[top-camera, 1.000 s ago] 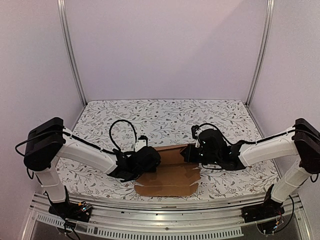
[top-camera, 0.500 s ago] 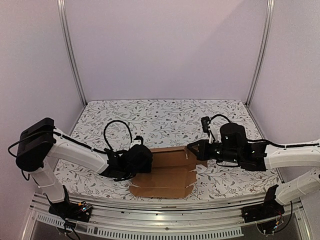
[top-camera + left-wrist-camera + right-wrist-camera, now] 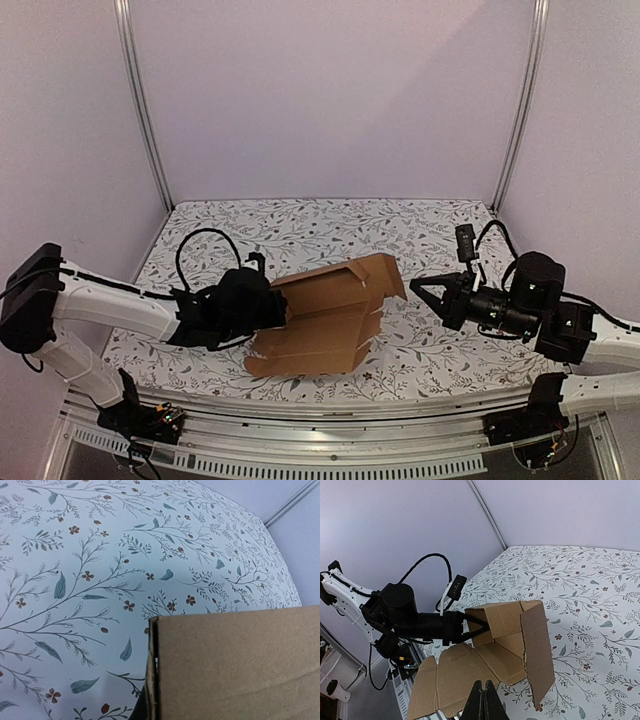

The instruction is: Fold the paper box

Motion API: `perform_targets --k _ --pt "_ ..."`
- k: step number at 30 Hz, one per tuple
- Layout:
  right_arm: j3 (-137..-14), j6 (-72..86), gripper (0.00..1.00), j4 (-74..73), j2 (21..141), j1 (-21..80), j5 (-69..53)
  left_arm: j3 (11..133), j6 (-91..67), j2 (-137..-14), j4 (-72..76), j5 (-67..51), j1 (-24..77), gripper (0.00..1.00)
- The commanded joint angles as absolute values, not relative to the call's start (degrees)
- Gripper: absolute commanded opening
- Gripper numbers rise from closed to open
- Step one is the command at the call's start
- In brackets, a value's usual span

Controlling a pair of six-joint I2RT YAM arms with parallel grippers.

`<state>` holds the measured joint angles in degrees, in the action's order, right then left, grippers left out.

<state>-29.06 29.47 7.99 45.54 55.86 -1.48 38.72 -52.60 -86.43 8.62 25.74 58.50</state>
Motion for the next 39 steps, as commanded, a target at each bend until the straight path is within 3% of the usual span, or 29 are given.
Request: perform_targets --k 1,10,23,39 --pt "-27.1 27.0 0.0 7.3 42.7 56.1 -1.8 36.9 -54.5 -82.4 12.2 20.8 56.2 0.0" --pt "-26.0 27.7 0.0 16.2 44.1 56.6 -4.5 35.7 -57.4 -76.9 14.9 15.0 54.8 0.0" --pt "-32.9 27.1 0.0 27.2 55.4 59.9 -5.7 35.4 -58.5 -76.1 17.6 10.1 54.5 0.0" --pt "-36.1 25.6 0.0 28.5 61.7 62.1 1.7 34.6 -58.3 -74.5 19.8 7.0 54.3 0.0"
